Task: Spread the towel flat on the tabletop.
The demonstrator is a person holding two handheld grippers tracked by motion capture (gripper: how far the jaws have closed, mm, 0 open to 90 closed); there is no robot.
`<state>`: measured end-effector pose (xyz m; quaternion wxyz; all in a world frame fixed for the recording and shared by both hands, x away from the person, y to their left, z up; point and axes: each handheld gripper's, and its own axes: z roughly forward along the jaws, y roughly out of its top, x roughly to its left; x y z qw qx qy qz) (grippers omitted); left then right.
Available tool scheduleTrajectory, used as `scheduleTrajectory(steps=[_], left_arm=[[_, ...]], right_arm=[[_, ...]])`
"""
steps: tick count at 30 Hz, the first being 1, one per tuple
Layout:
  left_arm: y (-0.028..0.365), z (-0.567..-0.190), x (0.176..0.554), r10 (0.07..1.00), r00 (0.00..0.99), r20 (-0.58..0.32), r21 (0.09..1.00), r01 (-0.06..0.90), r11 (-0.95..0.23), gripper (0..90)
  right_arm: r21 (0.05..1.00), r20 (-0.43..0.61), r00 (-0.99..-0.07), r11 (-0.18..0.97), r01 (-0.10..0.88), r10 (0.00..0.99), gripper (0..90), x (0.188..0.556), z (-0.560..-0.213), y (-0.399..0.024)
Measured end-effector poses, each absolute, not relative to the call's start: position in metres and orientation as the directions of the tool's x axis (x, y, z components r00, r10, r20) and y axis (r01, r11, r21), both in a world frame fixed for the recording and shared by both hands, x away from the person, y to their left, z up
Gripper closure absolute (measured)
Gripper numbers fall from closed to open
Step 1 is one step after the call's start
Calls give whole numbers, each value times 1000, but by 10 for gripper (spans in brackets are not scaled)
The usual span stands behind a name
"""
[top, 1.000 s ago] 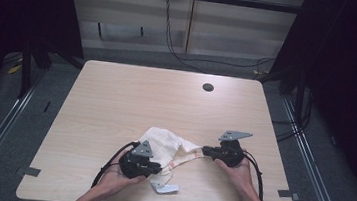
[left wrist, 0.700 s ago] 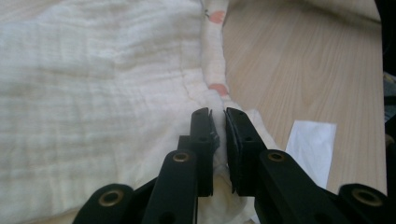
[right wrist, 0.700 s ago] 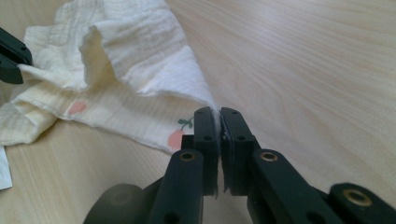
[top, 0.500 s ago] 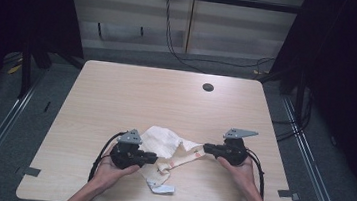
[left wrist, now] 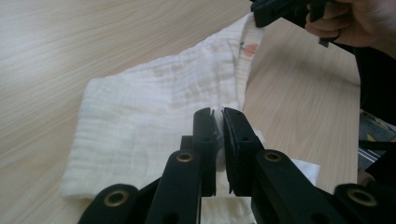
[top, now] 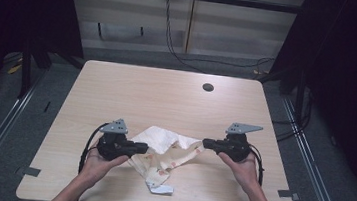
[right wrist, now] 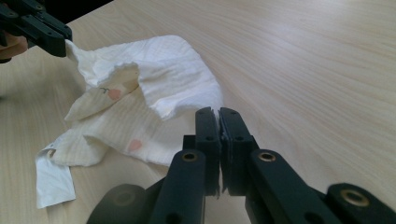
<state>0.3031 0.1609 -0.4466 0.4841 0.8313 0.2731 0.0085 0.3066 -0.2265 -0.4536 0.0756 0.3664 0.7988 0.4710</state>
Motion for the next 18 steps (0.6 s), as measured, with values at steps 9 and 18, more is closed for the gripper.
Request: scheduleTrajectory(steps=[9, 18], left_arm=[[187, -425, 311, 477, 841, -256, 842, 437, -317, 854], [193, -406, 316, 463, 847, -261, 864, 419, -279, 856]], right_arm=[[845, 204, -715, 249, 473, 669, 878, 307, -427, -240], [872, 206, -739, 223, 436, 642, 882, 312, -394, -238]])
